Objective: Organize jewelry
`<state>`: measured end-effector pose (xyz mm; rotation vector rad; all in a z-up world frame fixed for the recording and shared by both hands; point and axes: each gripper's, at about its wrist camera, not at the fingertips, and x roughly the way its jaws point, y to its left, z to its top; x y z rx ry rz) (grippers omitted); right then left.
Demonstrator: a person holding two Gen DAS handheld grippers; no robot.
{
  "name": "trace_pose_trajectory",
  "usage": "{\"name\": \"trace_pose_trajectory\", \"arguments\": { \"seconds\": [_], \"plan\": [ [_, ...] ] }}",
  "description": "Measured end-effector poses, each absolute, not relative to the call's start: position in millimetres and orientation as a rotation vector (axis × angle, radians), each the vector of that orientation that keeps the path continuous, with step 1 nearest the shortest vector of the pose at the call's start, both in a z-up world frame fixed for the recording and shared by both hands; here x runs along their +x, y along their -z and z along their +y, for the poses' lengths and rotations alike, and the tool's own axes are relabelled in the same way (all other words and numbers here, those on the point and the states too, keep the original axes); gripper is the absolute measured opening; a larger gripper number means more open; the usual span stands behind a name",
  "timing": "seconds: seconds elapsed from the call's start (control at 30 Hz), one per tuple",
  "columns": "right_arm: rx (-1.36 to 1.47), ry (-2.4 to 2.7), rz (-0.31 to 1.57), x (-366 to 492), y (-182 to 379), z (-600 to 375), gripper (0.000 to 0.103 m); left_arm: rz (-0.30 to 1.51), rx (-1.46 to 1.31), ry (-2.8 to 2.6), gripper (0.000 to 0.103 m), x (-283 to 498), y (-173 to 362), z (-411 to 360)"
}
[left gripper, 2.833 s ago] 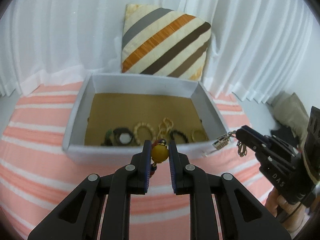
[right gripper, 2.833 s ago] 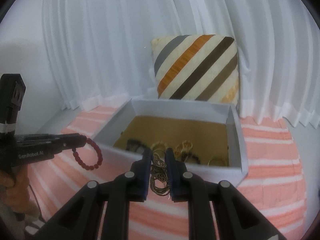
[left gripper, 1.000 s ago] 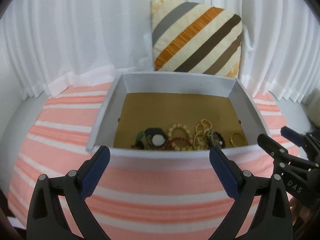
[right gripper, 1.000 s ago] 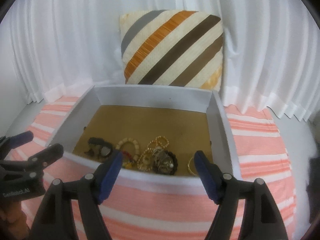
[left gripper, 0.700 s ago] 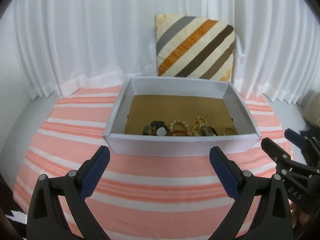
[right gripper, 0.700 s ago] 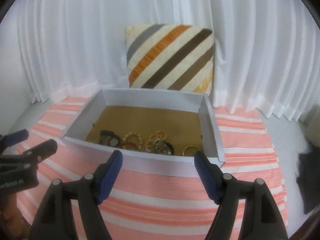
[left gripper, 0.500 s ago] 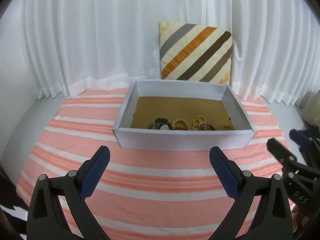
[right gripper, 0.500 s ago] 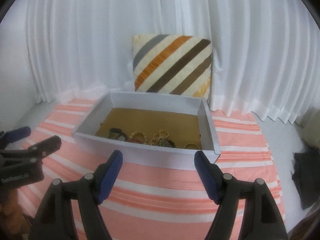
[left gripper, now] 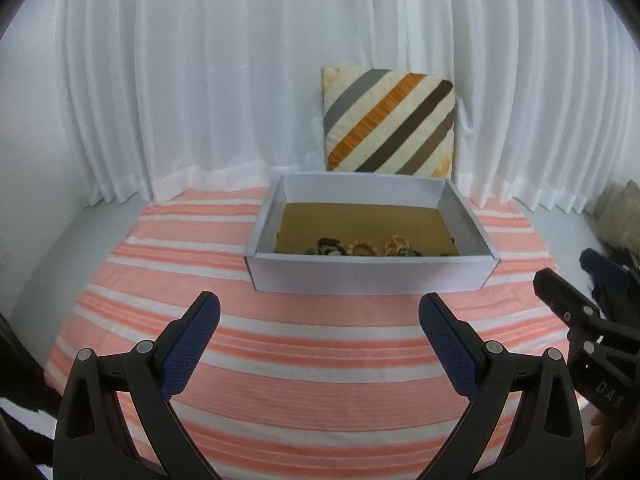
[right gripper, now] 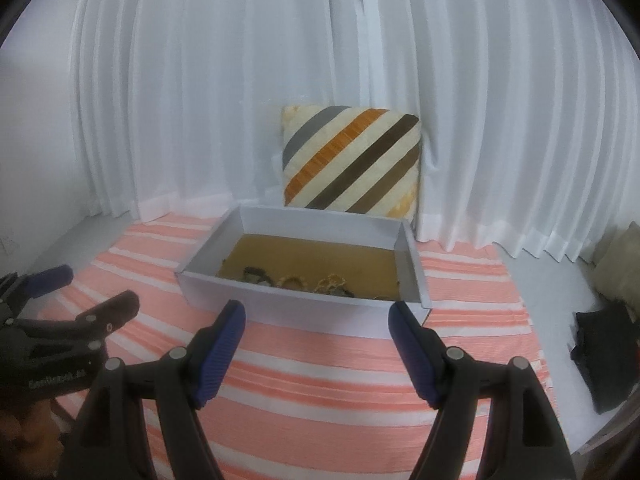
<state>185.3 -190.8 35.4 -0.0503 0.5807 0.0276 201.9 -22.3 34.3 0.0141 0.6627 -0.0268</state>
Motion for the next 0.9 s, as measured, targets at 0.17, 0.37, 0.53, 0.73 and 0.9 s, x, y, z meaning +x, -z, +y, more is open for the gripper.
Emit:
{"name": "trace_pose_trajectory", "arguments": {
  "seconds": [0.17,0.37,0.53,0.73,0.9],
  "plan": [
    [-0.052,-0.026,0.575,179.2,-39.6,-188.7,0.076,0.656,0.012,0.017,0.1,200.3,-37.5,-19.4],
    [-0.062,-0.027,0.577,179.8,-38.9,-189.2,0.076,0.66,0.017,0.013,0.1,202.8,-35.8,-20.1],
    [-0.061,-0.025,0.582,181.2,-38.8,-189.4,0.076,0.662,0.026,0.013,0.1,203.2,-34.5,-19.6],
    [-0.065,-0.025,0.582,182.6,-37.4,-189.7,0.076,0.677,0.028,0.016,0.101,207.0,-31.2,-17.2],
    [-0.064,-0.026,0.583,182.4,-37.9,-190.2,0.076,0.686,0.0,0.023,0.101,208.8,-28.3,-15.3]
  ]
}}
